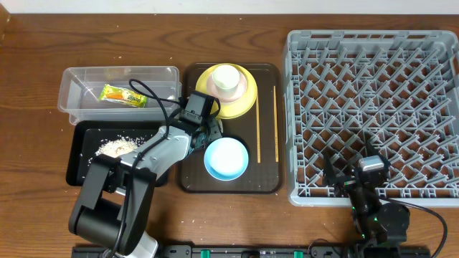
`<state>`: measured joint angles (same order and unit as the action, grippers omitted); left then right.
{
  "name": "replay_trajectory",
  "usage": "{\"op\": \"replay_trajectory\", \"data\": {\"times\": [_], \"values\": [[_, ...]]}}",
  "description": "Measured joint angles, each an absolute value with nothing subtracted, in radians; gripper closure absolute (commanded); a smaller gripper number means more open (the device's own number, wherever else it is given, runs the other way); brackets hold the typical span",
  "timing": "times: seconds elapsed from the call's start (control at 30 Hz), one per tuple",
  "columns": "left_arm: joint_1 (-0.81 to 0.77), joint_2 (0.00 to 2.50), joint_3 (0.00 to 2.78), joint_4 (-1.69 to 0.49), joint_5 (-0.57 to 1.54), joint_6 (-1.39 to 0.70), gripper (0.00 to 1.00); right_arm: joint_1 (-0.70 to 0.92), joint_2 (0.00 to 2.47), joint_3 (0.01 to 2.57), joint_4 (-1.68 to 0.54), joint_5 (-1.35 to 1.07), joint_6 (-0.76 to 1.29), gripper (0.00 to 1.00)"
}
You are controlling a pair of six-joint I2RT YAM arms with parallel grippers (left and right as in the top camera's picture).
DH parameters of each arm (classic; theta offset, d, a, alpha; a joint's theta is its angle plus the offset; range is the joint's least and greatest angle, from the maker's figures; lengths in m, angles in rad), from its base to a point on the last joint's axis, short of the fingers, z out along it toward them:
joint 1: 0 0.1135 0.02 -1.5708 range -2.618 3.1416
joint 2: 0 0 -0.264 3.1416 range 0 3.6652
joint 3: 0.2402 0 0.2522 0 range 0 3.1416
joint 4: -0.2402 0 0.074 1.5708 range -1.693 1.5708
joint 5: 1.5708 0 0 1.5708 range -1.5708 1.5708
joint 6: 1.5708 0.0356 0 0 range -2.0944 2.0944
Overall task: Sort waste into correct bins and load items into the dishwasher rack
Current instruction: 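Grasp the white tissue on the brown tray with the left gripper, then drop the tissue into the clear plastic bin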
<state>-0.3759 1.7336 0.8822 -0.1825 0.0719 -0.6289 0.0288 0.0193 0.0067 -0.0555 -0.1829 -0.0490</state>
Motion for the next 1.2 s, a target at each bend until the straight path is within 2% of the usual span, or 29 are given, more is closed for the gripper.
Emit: {"op": "replay_trajectory", "data": {"times": [0.1, 0.13, 0.17, 0.27, 0.43, 0.63, 0.93, 1.2], "values": [[-0.376, 1.734, 0.882, -0.178, 0.072, -0.625, 0.80, 0.029, 0.019, 0.007, -0.056, -0.183, -0.049, 0.01], [-0.376, 1.734, 0.882, -0.176, 0.071, -0.628, 0.81, 0.029, 0.019, 0.007, -0.056, -0.183, -0.049, 0.01], [-0.376, 1.734, 0.882, -0.175, 0.072, -0.627, 0.87, 0.029, 0.019, 0.007, -0.056, -0.183, -0.049, 0.01], [-0.376, 1.732, 0.882, -0.175, 0.071, -0.628, 0.94, 0.029, 0.019, 0.007, -0.056, -0.183, -0.049, 0.01], [-0.376, 1.688, 0.882, -0.176, 0.072, -0.628, 0.94, 0.029, 0.019, 0.007, -0.056, -0.183, -0.049, 0.01], [-0.376, 1.523, 0.882, -0.178, 0.060, -0.628, 0.94, 0.029, 0.019, 0.007, -0.056, -0.183, -0.049, 0.01], [-0.366, 1.349, 0.882, -0.175, -0.182, -0.608, 0.93, 0.029, 0.019, 0.007, -0.056, -0.183, -0.049, 0.01], [-0.218, 1.357, 0.882, -0.105, -0.296, -0.594, 0.93, 0.029, 0.019, 0.007, -0.056, -0.183, -0.049, 0.01]]}}
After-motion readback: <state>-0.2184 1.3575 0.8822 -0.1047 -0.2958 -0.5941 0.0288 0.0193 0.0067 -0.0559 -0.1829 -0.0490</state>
